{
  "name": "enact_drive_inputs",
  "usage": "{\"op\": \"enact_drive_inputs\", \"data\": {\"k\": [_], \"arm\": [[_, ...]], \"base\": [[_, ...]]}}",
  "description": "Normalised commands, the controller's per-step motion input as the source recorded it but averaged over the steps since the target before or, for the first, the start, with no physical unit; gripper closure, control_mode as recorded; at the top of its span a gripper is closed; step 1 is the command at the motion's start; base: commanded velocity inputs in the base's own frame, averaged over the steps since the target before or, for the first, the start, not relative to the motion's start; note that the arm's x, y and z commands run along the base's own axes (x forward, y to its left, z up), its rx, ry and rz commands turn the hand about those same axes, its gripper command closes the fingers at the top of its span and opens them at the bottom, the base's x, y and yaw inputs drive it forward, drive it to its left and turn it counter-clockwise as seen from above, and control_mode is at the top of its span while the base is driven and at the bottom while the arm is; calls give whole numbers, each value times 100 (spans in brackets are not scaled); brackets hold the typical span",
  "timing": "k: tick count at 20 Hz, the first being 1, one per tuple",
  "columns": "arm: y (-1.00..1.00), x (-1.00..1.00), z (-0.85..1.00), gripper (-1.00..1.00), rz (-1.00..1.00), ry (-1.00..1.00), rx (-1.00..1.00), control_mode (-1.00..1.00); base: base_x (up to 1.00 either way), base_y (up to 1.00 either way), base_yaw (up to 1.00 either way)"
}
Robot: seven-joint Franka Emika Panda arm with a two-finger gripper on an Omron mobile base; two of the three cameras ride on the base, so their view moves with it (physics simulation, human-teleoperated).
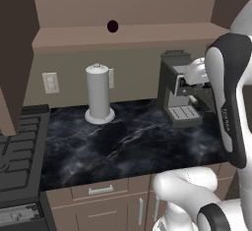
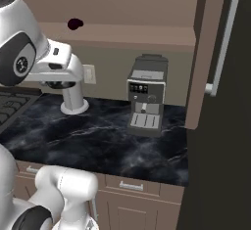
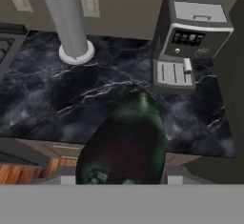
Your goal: Pick the eggplants from the cabinet and place them in one bowl. Pick the avocado from the sink and place it in the other bowl.
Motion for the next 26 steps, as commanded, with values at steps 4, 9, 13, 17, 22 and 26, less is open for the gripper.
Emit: {"op": "enact_drive_inputs", "data": {"k": [4, 9, 13, 17, 22, 26], "arm": [[0, -29, -7, 100, 5, 0, -9, -100], [0, -16, -13, 100, 7, 0, -4, -100], [0, -1, -2, 100, 1, 0, 0, 100], [0, 0, 0, 100, 0, 0, 0, 100], [0, 0, 0, 100, 0, 0, 0, 100], [0, 0, 0, 100, 0, 0, 0, 100]], "base": [[0, 0, 0], [0, 0, 0], [-42, 0, 2], [-100, -1, -8], [-53, 19, 2], [0, 47, 57]]}}
